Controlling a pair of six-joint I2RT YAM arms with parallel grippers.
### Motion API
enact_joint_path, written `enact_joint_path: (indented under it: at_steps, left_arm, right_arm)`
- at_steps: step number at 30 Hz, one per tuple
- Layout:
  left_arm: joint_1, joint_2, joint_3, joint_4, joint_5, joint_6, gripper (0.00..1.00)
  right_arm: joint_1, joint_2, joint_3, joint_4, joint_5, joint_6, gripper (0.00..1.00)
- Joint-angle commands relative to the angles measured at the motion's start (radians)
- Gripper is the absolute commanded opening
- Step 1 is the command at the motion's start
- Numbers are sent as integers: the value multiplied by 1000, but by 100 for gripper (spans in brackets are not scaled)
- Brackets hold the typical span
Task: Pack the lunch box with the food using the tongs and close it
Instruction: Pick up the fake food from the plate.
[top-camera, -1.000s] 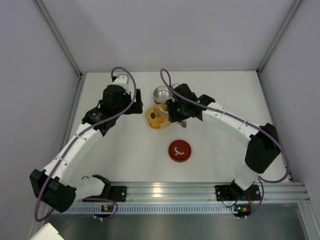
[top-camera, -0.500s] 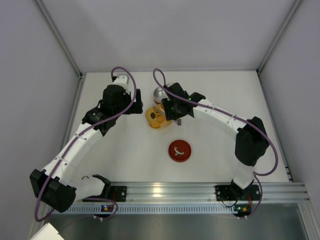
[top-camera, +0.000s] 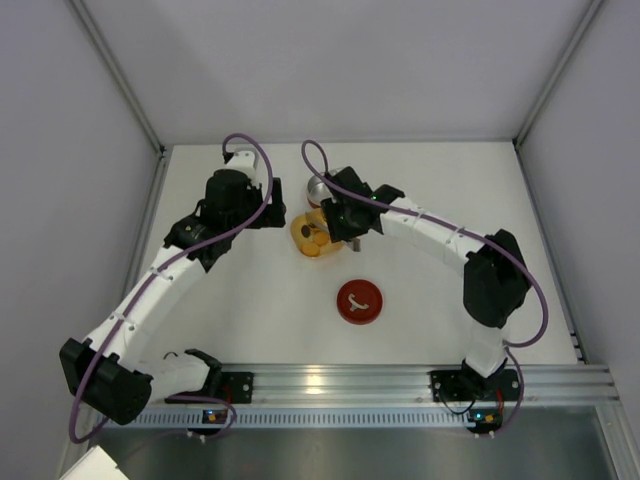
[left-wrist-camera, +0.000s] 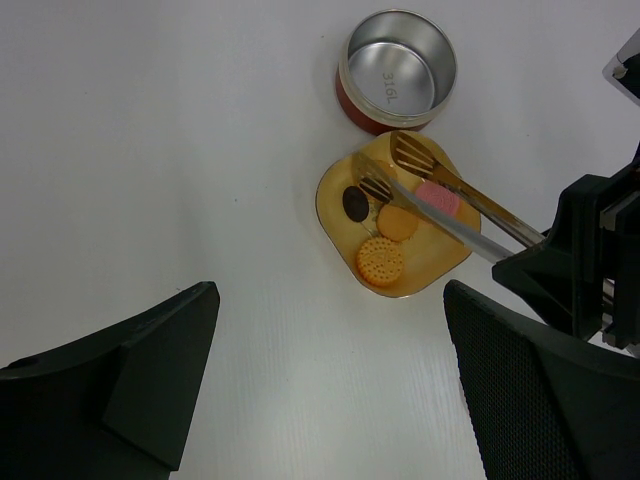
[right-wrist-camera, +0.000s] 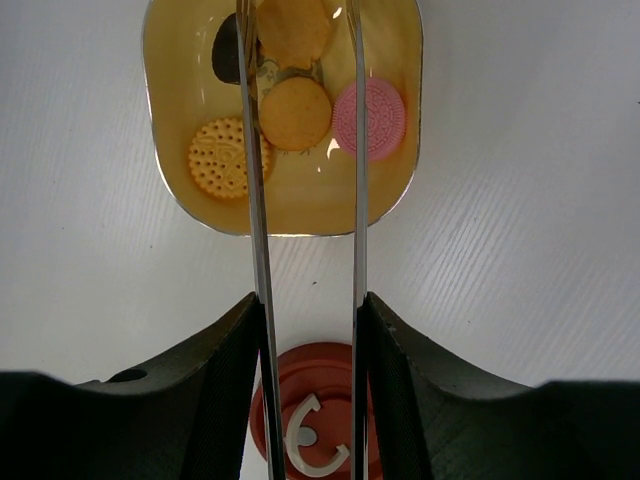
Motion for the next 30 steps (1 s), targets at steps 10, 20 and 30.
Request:
enact_joint_path:
  at_steps: [10,20,30]
  left_arm:
    - [-1,-16,-5,2,1,7,99]
    - [1,-13,-7,2,2,6,99]
    - [1,-10,-7,2,1,6,99]
  right_arm:
    - [45,28,48,-5,6,-3,43]
    - [47,15,50,-11,12,-2,25]
    - [45,-46,85,-55,70,-17,23]
